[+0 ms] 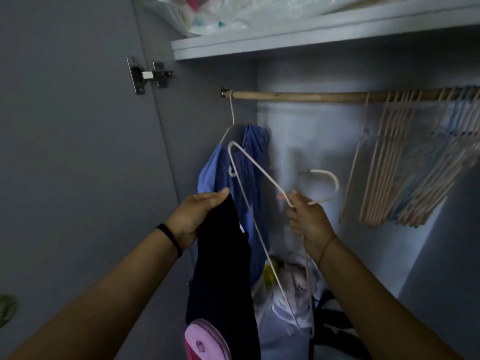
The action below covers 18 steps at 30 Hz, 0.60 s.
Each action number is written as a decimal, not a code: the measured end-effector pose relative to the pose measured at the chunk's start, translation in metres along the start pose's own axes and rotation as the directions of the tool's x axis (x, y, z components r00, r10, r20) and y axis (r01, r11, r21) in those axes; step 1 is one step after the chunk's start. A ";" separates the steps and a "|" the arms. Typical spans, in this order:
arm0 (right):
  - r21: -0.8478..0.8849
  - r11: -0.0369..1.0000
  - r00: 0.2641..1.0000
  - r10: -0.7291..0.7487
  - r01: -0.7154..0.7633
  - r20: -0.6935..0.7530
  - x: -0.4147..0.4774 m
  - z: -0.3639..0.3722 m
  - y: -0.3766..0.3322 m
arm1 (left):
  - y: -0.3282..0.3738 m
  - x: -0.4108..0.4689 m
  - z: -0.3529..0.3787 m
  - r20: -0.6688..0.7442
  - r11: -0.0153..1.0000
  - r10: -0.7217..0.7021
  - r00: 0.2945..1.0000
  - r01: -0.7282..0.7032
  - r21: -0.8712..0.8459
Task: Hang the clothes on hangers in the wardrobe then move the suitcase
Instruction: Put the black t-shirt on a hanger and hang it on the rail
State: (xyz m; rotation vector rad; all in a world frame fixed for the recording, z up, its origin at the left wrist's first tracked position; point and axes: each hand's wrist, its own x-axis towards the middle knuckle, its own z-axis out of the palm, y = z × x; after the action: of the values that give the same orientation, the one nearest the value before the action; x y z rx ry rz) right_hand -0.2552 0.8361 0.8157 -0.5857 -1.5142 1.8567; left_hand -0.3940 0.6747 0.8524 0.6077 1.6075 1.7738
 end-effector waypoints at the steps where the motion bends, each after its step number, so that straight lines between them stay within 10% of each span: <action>1: 0.038 0.998 0.999 -0.050 0.049 0.008 -0.006 0.000 0.002 | -0.001 -0.002 -0.003 -0.017 1.000 -0.002 1.000 0.002 0.002; 9: 0.557 0.826 0.950 -0.238 0.088 0.202 -0.024 -0.006 -0.031 | -0.002 -0.013 -0.024 0.008 0.990 0.000 1.000 -0.001 0.141; 18: 0.709 0.705 0.855 -0.360 -0.012 0.372 -0.010 0.014 -0.055 | 0.008 -0.015 -0.023 0.166 0.955 0.024 0.986 -0.072 0.287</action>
State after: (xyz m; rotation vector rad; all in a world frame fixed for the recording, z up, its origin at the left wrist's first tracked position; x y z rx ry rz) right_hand -0.2468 0.8249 0.8717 0.4207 -0.9435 2.3068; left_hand -0.4011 0.6478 0.8583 0.9110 1.7671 1.4870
